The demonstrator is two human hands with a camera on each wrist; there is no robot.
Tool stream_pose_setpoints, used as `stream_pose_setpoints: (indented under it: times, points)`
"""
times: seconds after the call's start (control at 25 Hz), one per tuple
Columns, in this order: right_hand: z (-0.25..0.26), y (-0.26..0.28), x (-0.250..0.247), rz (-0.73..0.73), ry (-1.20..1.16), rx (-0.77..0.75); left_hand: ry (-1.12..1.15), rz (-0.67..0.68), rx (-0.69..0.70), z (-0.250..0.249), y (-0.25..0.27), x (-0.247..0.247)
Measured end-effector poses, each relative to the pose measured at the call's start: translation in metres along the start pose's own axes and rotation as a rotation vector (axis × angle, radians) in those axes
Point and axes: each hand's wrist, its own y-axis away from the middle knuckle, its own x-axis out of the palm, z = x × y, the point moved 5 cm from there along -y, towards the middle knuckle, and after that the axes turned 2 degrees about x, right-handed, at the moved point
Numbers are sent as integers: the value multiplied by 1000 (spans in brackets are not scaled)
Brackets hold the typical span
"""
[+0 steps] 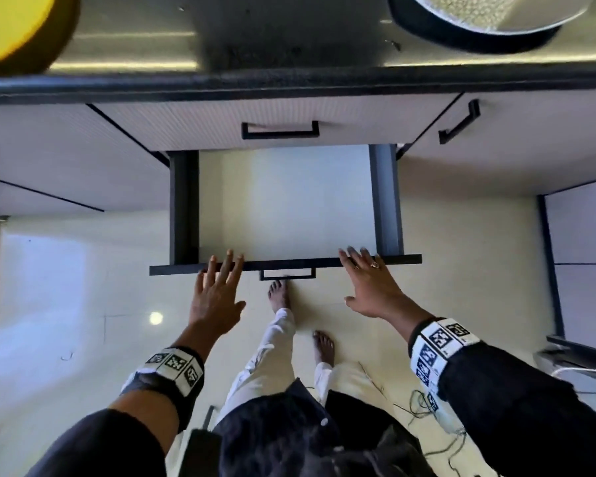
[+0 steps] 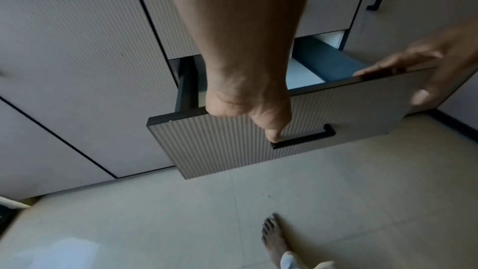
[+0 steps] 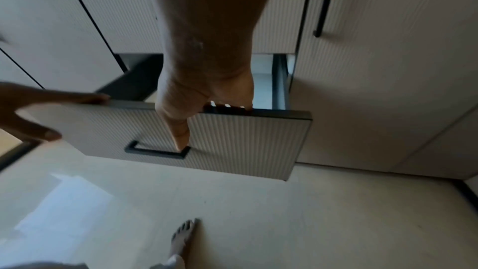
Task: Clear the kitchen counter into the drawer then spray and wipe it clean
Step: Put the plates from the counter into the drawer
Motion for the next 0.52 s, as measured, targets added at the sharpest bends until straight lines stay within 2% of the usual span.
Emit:
stream_pose_setpoints:
  times: [0.12,0.36,0.52]
  points:
    - [-1,14,16,79,-16,-33,46,56,-36,-8,16,15]
    - [6,36,40,382,-68,-17,76,385,2,-11,53,52]
    - [7,62,75,424,34,-26,98,533,11,-22,74,71]
